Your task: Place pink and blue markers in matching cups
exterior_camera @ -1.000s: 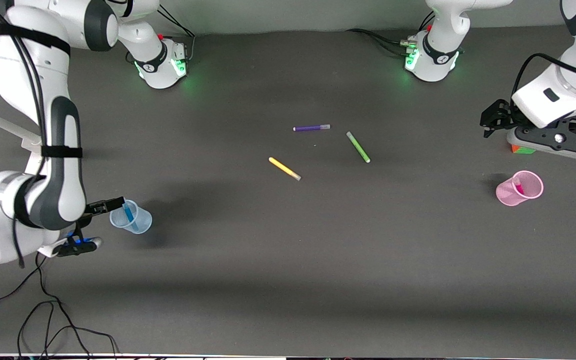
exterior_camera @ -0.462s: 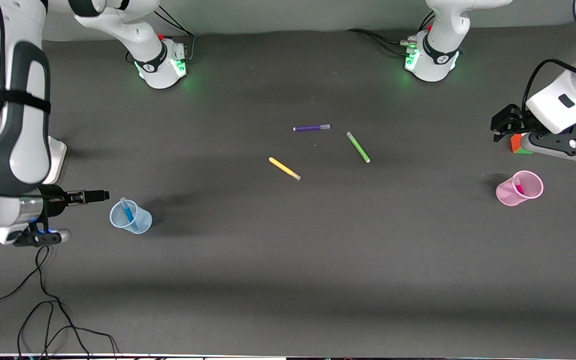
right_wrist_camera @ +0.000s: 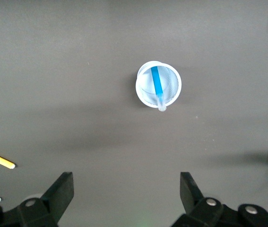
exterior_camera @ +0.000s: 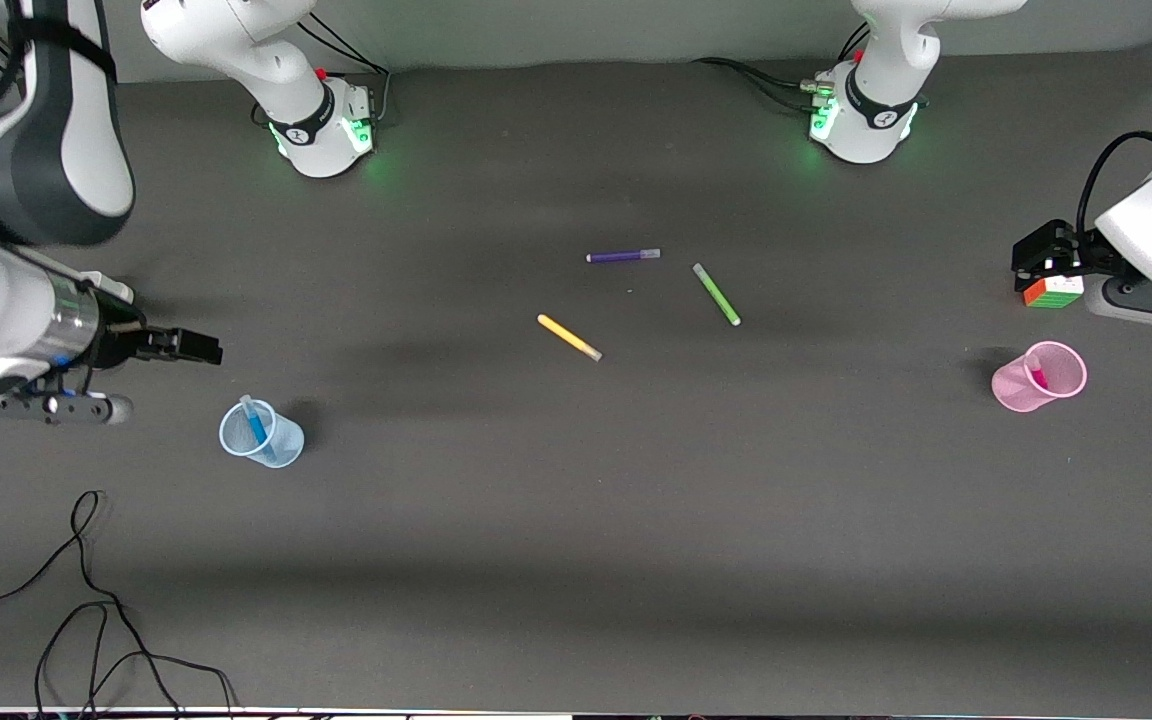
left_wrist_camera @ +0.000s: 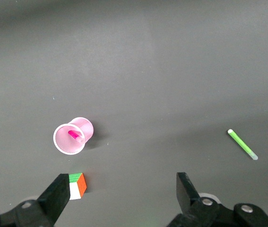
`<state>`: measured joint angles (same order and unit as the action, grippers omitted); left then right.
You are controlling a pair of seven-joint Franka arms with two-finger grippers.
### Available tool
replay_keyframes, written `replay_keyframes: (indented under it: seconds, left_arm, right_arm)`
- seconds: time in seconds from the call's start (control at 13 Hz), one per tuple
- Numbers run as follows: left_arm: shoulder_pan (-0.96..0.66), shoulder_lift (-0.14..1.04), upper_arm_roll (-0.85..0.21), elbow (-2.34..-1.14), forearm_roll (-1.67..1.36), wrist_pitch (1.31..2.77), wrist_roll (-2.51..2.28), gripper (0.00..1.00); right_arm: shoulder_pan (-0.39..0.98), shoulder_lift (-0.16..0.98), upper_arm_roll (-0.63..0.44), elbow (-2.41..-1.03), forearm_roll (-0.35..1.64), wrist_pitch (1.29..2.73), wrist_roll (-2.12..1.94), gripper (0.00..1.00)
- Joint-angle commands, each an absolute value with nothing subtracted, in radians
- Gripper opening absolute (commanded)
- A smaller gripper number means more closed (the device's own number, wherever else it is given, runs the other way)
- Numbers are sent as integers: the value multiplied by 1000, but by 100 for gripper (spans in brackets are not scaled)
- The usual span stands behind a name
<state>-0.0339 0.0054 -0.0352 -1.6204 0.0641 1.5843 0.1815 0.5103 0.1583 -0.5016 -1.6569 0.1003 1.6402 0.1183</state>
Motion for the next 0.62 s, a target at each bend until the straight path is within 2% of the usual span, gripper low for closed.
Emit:
replay_keyframes:
  seconds: [0.0, 0.23, 0.31, 0.54]
  left_arm:
    - [-41, 17, -31, -1606, 54, 1580, 195, 99]
    - [-41, 17, -31, -1608, 54, 1568, 198, 99]
    - [-40, 17, -31, -1611, 54, 1565, 198, 99]
    - [-34, 17, -29, -1612, 54, 1546, 193, 99]
  right_arm:
    - [515, 88, -499, -1710, 51, 1677, 156, 100]
    - [526, 31, -483, -1703, -9, 1675, 196, 100]
    - [482, 14, -432, -1698, -17, 1675, 196, 100]
    - [217, -5, -186, -1694, -17, 1663, 187, 100]
